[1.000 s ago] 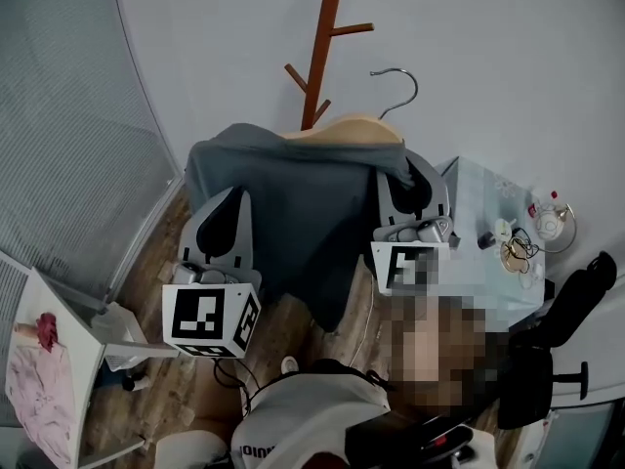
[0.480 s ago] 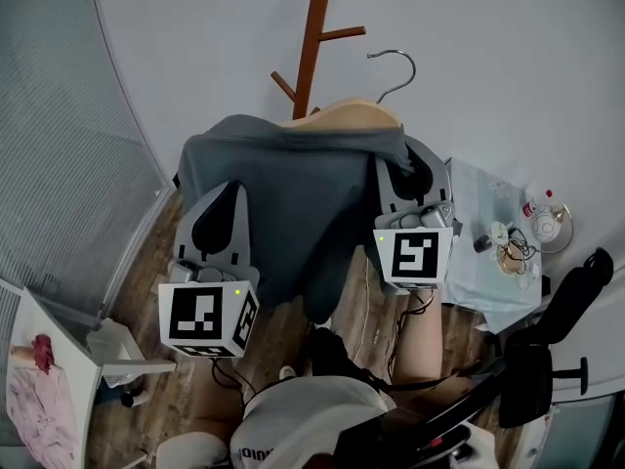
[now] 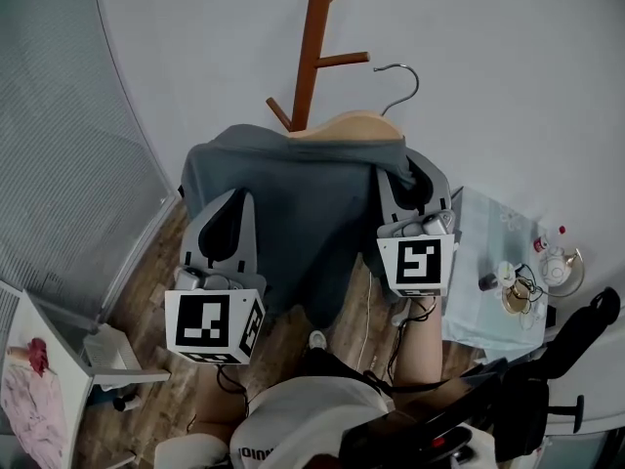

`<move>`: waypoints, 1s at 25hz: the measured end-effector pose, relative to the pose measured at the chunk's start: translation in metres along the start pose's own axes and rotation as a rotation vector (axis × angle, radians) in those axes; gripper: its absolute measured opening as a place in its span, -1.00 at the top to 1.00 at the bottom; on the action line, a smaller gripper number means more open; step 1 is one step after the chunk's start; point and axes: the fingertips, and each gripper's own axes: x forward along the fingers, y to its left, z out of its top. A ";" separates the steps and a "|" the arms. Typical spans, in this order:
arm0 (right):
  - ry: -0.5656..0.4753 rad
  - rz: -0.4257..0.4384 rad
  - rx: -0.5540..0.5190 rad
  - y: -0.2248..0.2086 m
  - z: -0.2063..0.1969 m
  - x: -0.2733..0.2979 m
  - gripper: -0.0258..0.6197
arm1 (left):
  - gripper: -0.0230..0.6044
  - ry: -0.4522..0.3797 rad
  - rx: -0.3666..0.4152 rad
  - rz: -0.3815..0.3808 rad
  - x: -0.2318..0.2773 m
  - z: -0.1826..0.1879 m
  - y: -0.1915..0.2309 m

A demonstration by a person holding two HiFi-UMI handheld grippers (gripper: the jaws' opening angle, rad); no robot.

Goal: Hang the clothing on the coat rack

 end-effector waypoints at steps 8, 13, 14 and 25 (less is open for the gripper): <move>-0.019 0.073 0.039 -0.013 -0.026 0.035 0.62 | 0.85 -0.012 0.020 0.062 0.042 0.008 -0.008; -0.052 0.131 0.054 -0.020 -0.038 0.055 0.62 | 0.85 -0.019 0.022 0.106 0.062 0.008 -0.013; -0.059 0.145 0.053 -0.020 -0.039 0.058 0.62 | 0.85 -0.019 0.020 0.117 0.065 0.007 -0.013; -0.086 0.227 0.041 -0.009 -0.050 0.088 0.62 | 0.85 0.019 0.007 0.165 0.082 -0.006 -0.002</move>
